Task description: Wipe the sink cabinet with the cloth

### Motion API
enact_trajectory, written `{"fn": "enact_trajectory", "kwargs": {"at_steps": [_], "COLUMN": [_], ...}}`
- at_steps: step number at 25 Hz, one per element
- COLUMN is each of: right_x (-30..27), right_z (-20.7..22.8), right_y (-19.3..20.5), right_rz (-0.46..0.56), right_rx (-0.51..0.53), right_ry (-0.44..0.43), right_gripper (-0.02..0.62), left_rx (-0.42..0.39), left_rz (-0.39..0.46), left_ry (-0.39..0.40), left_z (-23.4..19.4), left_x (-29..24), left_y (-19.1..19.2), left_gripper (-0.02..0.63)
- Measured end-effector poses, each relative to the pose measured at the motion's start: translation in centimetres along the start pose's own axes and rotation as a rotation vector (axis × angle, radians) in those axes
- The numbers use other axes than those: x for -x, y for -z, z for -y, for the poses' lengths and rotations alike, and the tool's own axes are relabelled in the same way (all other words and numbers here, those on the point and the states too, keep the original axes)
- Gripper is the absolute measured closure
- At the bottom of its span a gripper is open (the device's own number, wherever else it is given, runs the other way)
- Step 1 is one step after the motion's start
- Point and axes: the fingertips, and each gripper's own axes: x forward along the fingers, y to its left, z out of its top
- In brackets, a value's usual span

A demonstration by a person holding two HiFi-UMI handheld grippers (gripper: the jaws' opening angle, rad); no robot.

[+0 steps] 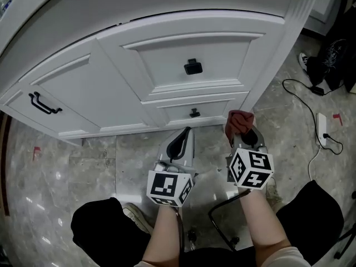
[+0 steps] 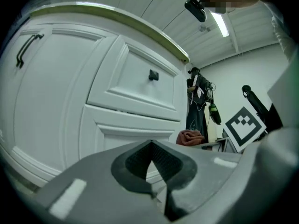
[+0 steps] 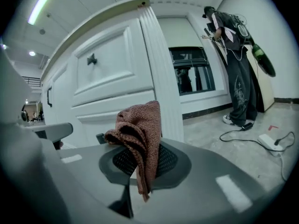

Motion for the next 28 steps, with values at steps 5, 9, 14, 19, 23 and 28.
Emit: {"fn": "enact_trajectory", "kwargs": {"at_steps": [5, 9, 14, 19, 23, 28], "right_x": [5.3, 10.2, 16.7, 22.8, 26.6, 29.9], "right_z": [-4.6, -6.4, -7.0, -7.8, -8.7, -9.7], "right_y": [-4.9, -7.9, -8.9, -9.2, -8.7, -7.1], "right_rz": [0.128, 0.204, 0.223, 0.249, 0.257, 0.24], "right_rx": [0.077, 0.142, 0.125, 0.135, 0.131, 0.136], "right_ry": [-0.084, -0.1, -0.101, -0.109, -0.104, -0.079], "right_gripper": [0.515, 0.515, 0.515, 0.515, 0.515, 0.515], "left_rx": [-0.036, -0.049, -0.034, -0.05, -0.067, -0.117], "left_rz": [0.111, 0.173, 0.192, 0.233, 0.228, 0.213], "left_ry": [-0.037, -0.039, -0.03, -0.041, -0.041, -0.02], "left_z": [0.9, 3.1, 6.1, 8.9, 10.9, 12.9], "left_x": [4.2, 7.7, 12.4, 17.4, 20.7, 24.6], "left_y": [-6.7, -10.1, -12.0, -14.6, -14.8, -14.6], "left_gripper": [0.605, 0.605, 0.605, 0.605, 0.605, 0.605]}}
